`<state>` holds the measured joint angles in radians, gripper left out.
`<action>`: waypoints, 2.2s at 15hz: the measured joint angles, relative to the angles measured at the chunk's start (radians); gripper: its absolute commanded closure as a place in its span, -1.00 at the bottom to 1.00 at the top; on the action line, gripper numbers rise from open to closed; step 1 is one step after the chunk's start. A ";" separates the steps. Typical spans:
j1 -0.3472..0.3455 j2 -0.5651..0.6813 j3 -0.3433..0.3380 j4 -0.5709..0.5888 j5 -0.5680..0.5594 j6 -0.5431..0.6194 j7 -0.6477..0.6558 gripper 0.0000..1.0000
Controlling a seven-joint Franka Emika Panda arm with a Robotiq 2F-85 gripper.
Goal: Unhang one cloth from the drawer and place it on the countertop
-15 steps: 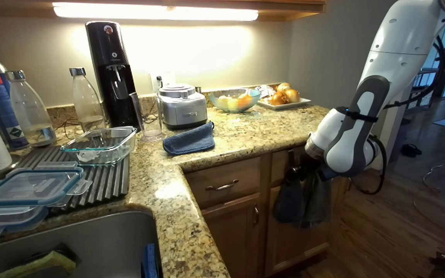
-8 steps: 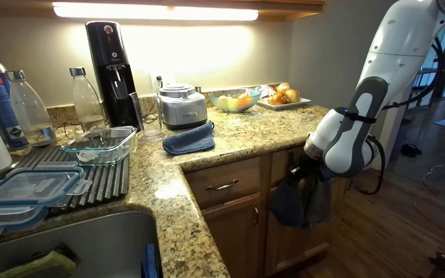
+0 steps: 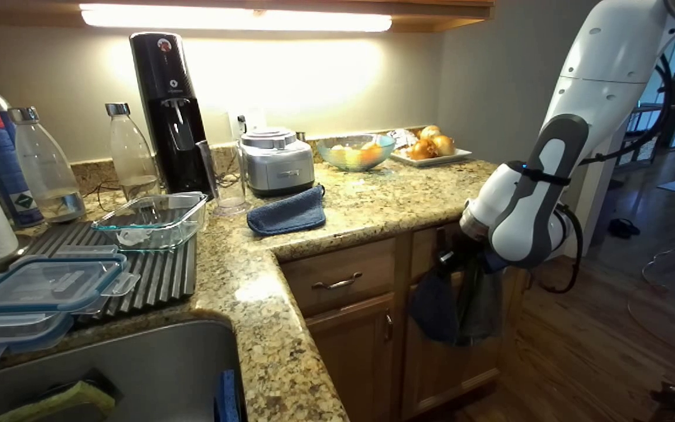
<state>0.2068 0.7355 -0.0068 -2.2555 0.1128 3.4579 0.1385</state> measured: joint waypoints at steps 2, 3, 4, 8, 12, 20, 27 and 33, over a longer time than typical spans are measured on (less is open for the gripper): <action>0.000 -0.014 0.005 -0.003 0.000 0.000 -0.005 0.82; -0.001 -0.026 0.011 -0.011 -0.001 0.000 -0.005 0.82; -0.001 -0.041 0.016 -0.019 -0.001 0.000 -0.005 0.82; -0.007 -0.100 0.036 -0.080 -0.001 -0.001 -0.005 0.82; -0.026 -0.162 0.057 -0.142 -0.001 0.000 -0.005 0.82; -0.127 -0.307 0.160 -0.278 -0.020 0.000 -0.004 0.84; -0.250 -0.395 0.251 -0.449 -0.114 0.000 0.004 0.83; -0.271 -0.512 0.241 -0.497 -0.134 0.000 0.004 0.82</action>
<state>-0.0646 0.2233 0.2344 -2.7521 -0.0215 3.4577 0.1425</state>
